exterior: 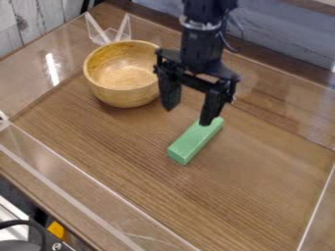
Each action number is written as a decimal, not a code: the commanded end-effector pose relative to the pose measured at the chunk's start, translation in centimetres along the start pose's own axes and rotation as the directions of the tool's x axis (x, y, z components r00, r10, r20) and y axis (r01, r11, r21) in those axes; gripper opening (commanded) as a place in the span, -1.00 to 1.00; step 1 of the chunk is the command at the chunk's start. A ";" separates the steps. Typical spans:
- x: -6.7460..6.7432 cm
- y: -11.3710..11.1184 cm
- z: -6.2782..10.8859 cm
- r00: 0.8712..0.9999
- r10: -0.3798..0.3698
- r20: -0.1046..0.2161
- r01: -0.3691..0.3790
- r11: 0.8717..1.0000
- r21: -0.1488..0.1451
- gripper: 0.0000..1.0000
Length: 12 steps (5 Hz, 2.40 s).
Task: Put the green block in the brown bowl
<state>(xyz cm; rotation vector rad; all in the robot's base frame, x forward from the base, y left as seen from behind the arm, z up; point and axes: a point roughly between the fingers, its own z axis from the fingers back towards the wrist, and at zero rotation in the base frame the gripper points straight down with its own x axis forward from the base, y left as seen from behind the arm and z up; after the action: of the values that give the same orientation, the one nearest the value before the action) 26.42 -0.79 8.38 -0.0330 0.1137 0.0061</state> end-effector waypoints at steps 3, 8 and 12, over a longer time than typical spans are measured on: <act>0.2 0.1 -1.0 0.996 0.017 0.088 -0.017 1.000 -0.004 1.00; 0.9 0.1 -4.2 0.994 0.025 0.103 -0.025 1.000 0.003 1.00; 1.6 -0.2 -5.6 0.992 0.018 0.129 -0.019 1.000 0.006 -1.00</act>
<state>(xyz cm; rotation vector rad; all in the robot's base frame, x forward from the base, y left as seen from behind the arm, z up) 26.82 -0.98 1.85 -0.0219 0.0190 0.0317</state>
